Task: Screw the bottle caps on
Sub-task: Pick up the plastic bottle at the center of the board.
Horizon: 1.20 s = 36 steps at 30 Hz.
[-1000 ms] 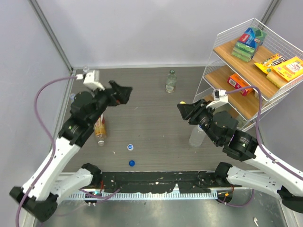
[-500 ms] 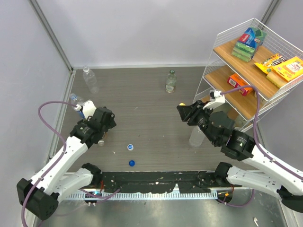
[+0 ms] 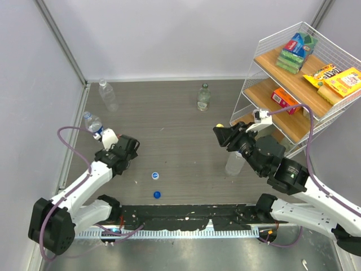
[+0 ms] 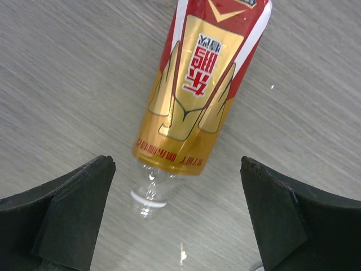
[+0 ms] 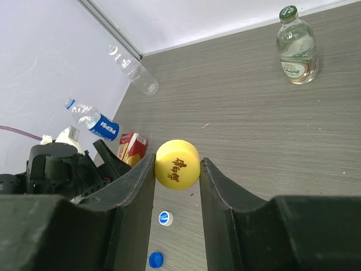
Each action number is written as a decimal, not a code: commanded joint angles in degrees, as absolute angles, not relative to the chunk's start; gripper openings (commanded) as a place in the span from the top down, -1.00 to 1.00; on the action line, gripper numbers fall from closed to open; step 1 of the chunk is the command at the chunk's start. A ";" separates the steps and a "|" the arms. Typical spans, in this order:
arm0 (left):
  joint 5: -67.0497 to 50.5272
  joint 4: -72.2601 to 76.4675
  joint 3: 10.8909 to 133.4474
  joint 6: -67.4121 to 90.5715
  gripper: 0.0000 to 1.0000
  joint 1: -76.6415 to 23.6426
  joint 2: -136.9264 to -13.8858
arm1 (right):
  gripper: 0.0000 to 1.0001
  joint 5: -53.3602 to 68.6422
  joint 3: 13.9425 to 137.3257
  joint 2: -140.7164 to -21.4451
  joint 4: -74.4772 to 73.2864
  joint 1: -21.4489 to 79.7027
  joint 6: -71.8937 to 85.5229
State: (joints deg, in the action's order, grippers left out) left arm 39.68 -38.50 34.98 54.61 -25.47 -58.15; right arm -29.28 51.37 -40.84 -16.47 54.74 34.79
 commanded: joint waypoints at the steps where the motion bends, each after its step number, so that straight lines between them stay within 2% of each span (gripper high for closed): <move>1: 35.61 -25.77 32.53 50.98 -0.99 -22.07 -57.22 | 0.53 -29.97 51.07 -39.11 -15.56 54.76 34.28; 17: 21.89 -9.07 30.06 47.55 -0.99 -22.06 -62.22 | 0.53 -30.41 51.24 -39.55 -15.82 54.84 34.89; 29: 7.92 3.68 34.80 42.19 -0.99 -22.06 -73.38 | 0.53 -31.90 50.80 -39.73 -15.82 54.76 35.51; 36: 3.79 5.62 40.86 38.94 -0.99 -22.06 -80.76 | 0.53 -32.69 50.80 -39.29 -16.52 54.67 35.77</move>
State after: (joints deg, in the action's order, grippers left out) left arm 7.79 0.80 36.49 41.89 -22.22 -78.04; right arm -30.30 50.85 -39.68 -17.08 54.74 34.98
